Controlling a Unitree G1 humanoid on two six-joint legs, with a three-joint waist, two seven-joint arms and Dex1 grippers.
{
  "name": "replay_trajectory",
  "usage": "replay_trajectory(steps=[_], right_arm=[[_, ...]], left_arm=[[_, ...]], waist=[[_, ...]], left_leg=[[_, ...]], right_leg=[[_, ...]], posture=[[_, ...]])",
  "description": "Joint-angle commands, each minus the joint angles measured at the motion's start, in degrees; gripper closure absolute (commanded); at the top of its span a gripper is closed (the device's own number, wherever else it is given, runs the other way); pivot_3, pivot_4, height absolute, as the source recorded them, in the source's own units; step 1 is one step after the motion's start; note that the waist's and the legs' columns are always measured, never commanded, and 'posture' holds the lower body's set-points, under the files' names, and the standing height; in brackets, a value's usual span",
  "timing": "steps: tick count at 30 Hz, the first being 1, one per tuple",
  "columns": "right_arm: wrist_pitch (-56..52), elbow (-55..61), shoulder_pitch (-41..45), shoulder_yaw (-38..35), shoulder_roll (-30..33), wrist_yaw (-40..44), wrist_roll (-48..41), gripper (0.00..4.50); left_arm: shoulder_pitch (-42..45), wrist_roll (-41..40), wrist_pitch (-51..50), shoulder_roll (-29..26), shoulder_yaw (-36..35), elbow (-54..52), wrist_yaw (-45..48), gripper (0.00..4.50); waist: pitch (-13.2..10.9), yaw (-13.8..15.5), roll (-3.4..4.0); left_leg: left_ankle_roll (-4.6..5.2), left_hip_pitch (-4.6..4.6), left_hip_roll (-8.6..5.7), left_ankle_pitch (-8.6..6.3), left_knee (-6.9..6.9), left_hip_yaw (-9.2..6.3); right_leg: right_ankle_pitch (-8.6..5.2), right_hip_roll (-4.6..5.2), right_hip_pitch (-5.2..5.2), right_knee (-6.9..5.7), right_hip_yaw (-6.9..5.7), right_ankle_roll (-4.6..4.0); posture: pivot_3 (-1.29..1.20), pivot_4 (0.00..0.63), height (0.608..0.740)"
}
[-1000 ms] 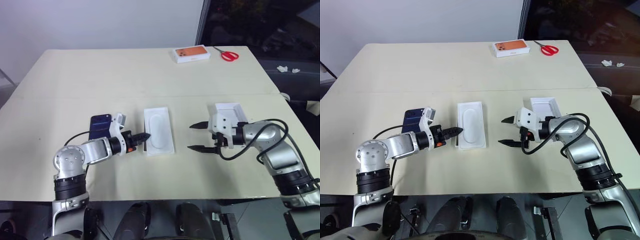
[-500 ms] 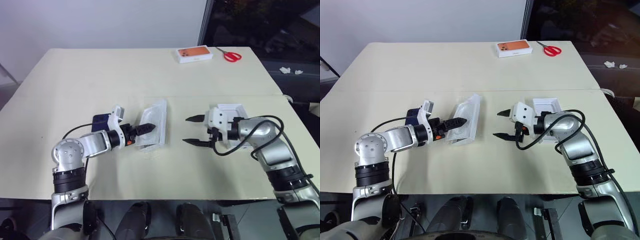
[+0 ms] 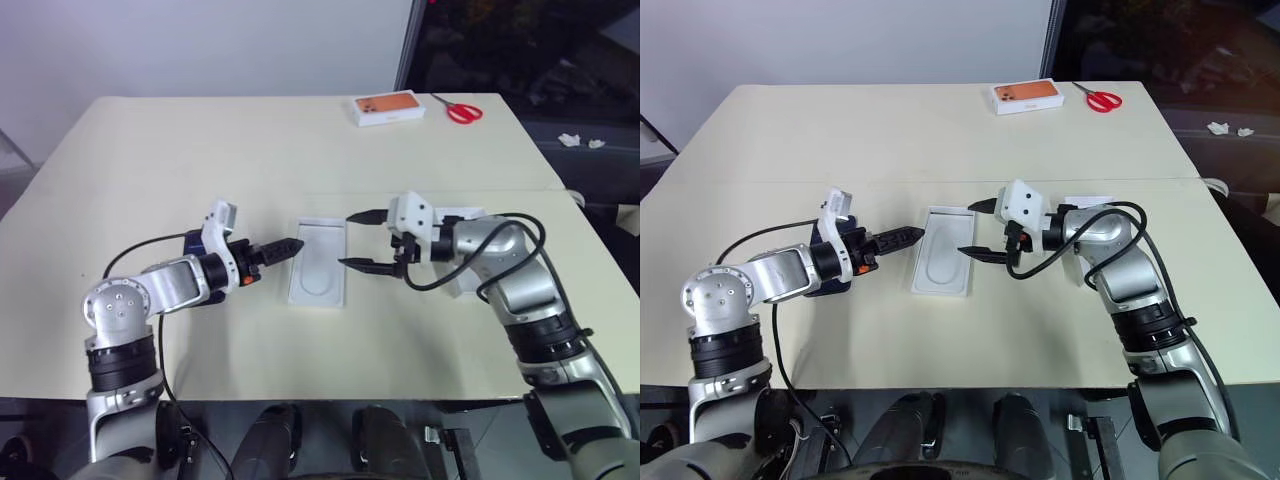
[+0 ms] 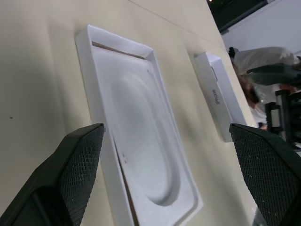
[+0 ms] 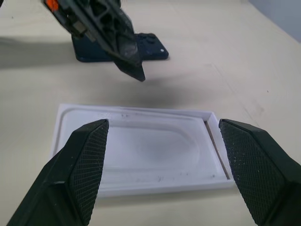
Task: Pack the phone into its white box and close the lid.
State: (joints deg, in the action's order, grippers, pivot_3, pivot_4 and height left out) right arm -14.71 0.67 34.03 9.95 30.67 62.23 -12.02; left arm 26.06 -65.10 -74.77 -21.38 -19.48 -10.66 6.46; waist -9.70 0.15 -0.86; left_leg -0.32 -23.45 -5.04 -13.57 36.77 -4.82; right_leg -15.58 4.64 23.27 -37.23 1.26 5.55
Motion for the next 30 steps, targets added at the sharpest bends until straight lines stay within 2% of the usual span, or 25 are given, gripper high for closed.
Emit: replay_trajectory(steps=[1,2,3,5,8,15,30], right_arm=[[3.6,0.9,0.0,4.0,-0.3,-0.5,3.9,1.11],[4.8,0.8,-0.7,5.6,-0.1,-0.1,5.4,1.38],[5.4,0.9,-1.2,7.0,-0.1,0.0,6.5,1.86],[6.3,0.2,-1.4,9.4,-0.4,-1.0,9.3,2.9],[7.2,-4.9,1.0,11.9,-2.3,-4.4,13.8,4.46],[6.9,-11.8,4.8,13.8,-7.4,-7.8,17.5,4.46],[12.7,-24.9,10.2,18.6,-11.0,-15.3,29.2,4.46]], left_arm=[[-0.5,5.3,9.0,-4.2,-0.1,-3.7,6.4,0.0],[-1.1,6.1,10.6,-5.4,0.0,-3.8,8.2,0.0],[-1.8,7.0,12.2,-6.7,0.3,-4.0,10.3,0.0],[-3.4,9.7,15.1,-9.3,1.6,-4.7,13.8,0.0],[-5.2,9.5,16.8,-10.5,1.3,-5.8,17.2,0.0],[-10.4,11.7,22.1,-12.3,1.8,-8.5,23.7,0.0],[-12.0,12.6,24.4,-10.8,2.4,-10.1,22.6,0.0]], waist=[[0.0,-0.2,0.02],[0.0,-0.2,0.02],[0.0,-0.2,0.02],[0.0,-0.4,0.01],[0.0,-0.7,0.01],[0.0,-1.0,0.01],[0.0,-1.0,0.01]], left_leg=[[-0.04,0.0,0.0,0.02,-0.06,0.0],[-0.06,0.0,-0.01,0.04,-0.14,0.01],[-0.07,0.0,-0.02,0.05,-0.17,0.01],[-0.07,0.01,-0.03,0.05,-0.21,0.01],[-0.07,0.01,-0.04,0.05,-0.25,0.01],[-0.16,0.02,-0.01,0.12,-0.48,0.01],[-0.16,0.1,0.0,0.13,-0.55,-0.05]], right_leg=[[0.0,0.0,0.04,0.0,0.0,0.0],[0.0,0.02,0.06,0.0,0.0,-0.01],[0.0,0.02,0.07,0.02,0.0,-0.01],[0.0,0.04,0.07,0.05,0.0,-0.01],[0.0,0.06,0.08,0.07,0.01,-0.01],[0.0,0.03,0.2,0.07,0.04,-0.02],[0.0,0.0,0.18,0.03,0.0,-0.03]], posture=[[0.0,0.15,0.74],[0.0,0.15,0.74],[0.0,0.15,0.74],[0.0,0.15,0.74],[0.0,0.15,0.74],[0.0,0.15,0.74],[0.0,0.15,0.74]])
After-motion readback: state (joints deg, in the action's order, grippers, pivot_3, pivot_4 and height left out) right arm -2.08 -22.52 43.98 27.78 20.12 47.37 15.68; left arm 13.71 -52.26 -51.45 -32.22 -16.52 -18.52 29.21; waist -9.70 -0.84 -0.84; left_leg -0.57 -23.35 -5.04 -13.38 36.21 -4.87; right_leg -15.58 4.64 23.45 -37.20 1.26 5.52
